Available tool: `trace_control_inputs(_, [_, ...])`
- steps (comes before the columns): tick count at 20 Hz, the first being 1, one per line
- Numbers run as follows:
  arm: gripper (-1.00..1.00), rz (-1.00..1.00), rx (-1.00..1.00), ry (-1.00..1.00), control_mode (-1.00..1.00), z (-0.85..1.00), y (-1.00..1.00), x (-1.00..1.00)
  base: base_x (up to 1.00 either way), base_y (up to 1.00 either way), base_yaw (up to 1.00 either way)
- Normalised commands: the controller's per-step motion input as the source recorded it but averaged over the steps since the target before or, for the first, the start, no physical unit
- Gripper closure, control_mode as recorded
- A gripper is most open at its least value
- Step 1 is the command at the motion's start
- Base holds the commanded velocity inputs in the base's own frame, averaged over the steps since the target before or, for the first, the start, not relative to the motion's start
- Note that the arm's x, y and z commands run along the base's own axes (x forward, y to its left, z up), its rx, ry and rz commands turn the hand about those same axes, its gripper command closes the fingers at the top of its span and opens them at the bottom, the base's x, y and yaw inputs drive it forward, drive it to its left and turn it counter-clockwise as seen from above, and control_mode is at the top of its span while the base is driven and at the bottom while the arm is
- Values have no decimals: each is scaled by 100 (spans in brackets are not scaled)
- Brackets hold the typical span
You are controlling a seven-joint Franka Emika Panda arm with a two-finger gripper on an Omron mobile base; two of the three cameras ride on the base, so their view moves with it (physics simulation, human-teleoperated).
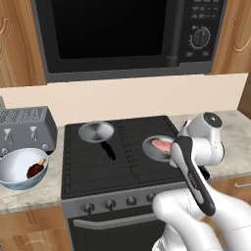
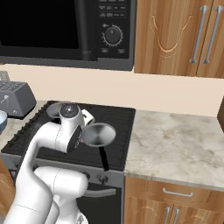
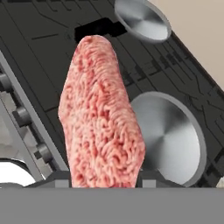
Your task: Place one of the steaks on the plate and the other in the bowl. Then place the bowl in the fridge.
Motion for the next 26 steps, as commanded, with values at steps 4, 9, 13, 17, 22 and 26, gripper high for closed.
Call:
trace_control_inputs(4, [100,0,0,0,100,0,0,0,-48,-1,0])
trace_control_inputs(9, [100,0,0,0,100,0,0,0,-20,5,0])
trace_control_inputs(13, [100,0,0,0,100,0,0,0,-8,60,0])
trace_control_inputs(17, [100,0,0,0,100,0,0,0,-3,73,0])
trace_control_inputs(22, [100,0,0,0,100,0,0,0,0,76,0])
trace_control_inputs(26, [100,0,0,0,100,0,0,0,0,80,0])
